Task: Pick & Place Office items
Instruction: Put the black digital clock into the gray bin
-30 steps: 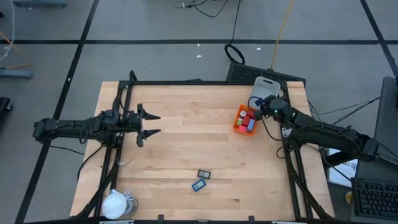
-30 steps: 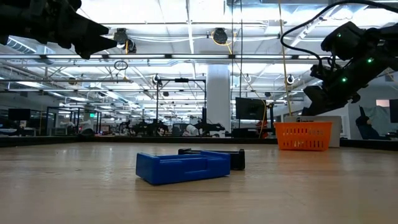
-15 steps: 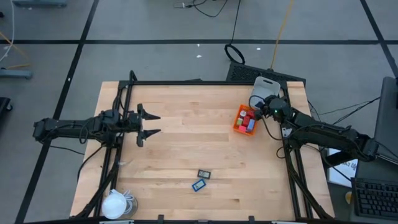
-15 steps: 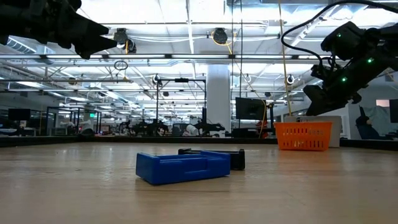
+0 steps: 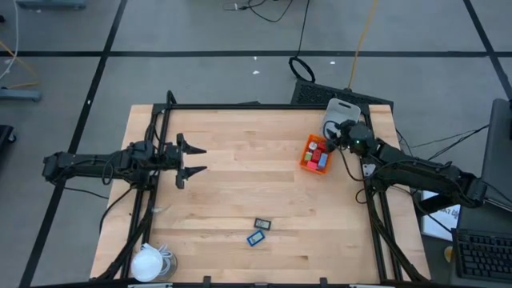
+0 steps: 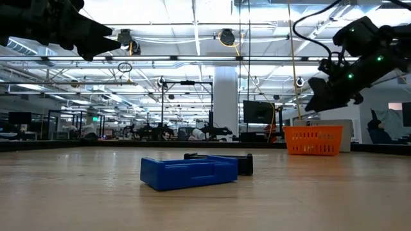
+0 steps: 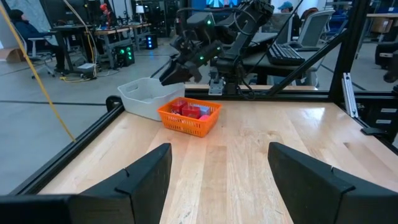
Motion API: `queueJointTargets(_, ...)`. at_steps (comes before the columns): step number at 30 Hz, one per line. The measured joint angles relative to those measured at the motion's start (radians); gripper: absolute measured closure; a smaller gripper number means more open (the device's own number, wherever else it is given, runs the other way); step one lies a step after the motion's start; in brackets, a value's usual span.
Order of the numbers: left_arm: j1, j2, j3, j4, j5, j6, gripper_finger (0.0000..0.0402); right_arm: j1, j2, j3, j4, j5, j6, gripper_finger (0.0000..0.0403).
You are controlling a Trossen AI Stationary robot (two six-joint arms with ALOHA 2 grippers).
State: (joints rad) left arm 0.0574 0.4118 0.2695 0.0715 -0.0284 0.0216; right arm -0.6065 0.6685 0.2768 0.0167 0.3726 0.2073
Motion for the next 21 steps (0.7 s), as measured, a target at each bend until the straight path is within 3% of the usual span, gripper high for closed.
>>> queueJointTargets(3,0.0,0.0,0.0,0.0,0.0,0.0,0.0131,0.0,0.0,0.0,0.064,-0.157,-0.012,0.023)
queueJointTargets(9,0.0,0.0,0.0,0.0,0.0,0.0,0.0131,0.056,0.004,0.0,0.144,-0.593,-0.017,0.023)
queueJointTargets(14,0.0,0.0,0.0,0.0,0.0,0.0,0.0131,0.226,0.035,-0.001,0.256,-0.636,-0.014,0.0225)
queueJointTargets(21,0.0,0.0,0.0,0.0,0.0,0.0,0.0131,0.542,0.159,-0.055,0.679,-0.638,-0.04,0.0225)
